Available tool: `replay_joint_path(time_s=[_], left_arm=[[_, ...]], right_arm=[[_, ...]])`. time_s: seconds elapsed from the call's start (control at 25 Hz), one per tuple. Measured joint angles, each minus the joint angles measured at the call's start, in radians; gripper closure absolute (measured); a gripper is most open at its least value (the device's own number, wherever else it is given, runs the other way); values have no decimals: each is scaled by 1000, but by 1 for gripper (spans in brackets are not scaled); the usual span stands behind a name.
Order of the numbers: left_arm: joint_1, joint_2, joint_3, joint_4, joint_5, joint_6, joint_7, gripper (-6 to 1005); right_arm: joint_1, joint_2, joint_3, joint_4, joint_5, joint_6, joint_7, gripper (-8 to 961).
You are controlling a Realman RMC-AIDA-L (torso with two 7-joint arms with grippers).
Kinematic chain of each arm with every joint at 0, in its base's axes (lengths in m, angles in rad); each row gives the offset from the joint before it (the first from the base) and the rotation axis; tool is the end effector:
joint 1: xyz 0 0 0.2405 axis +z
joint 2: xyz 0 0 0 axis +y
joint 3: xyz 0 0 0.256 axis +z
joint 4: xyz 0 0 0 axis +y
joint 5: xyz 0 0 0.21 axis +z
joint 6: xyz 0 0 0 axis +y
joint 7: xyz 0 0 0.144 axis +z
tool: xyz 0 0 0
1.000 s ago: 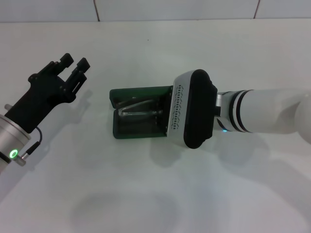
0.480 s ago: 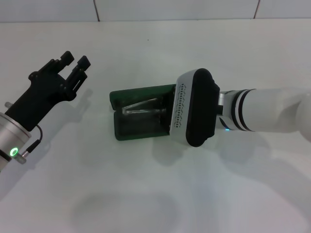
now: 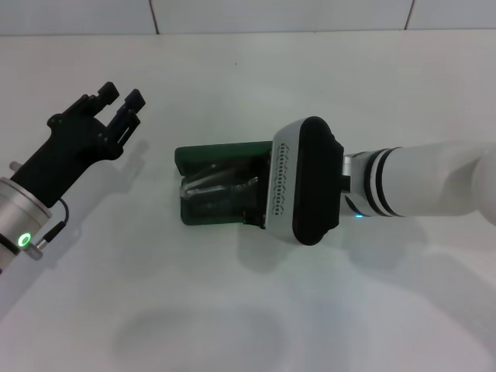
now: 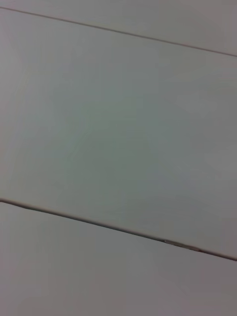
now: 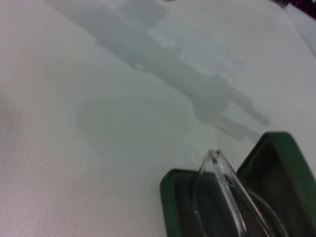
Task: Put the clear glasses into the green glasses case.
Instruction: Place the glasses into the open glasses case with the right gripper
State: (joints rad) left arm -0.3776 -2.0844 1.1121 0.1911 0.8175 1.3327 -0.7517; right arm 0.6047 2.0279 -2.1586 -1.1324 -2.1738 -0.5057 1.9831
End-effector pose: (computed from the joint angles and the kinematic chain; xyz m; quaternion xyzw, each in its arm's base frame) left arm -0.3100 0.3069 -0.0196 -0.7720 -0.2686 -0.4074 0.4073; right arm 0.1276 0.3402 -0.1372 -0.9682 -0.1285 -0.0320 0.2124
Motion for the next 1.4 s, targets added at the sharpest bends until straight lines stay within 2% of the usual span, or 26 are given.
replay_joint_path(time_s=[0.12, 0.32, 0.6, 0.92, 1.28, 1.4], left_arm=[[4, 1, 0, 1, 0, -1, 0, 537], [7, 1, 0, 3, 0, -1, 0, 537], [1, 2, -2, 3, 0, -5, 0, 537], [-4, 2, 0, 5, 0, -26, 0, 537], [-4, 1, 0, 4, 0, -26, 1, 538], [-5, 0, 0, 3, 0, -26, 1, 538]], right_arm=[[-14, 0, 3, -24, -5, 6, -1, 464], [-17, 0, 4, -43, -3, -15, -2, 464], [-30, -1, 66, -81, 9, -141, -3, 463], [-31, -2, 77, -106, 47, -215, -7, 465], [-51, -2, 77, -127, 181, -252, -119, 466], [-34, -1, 70, -91, 236, -251, -160, 467]])
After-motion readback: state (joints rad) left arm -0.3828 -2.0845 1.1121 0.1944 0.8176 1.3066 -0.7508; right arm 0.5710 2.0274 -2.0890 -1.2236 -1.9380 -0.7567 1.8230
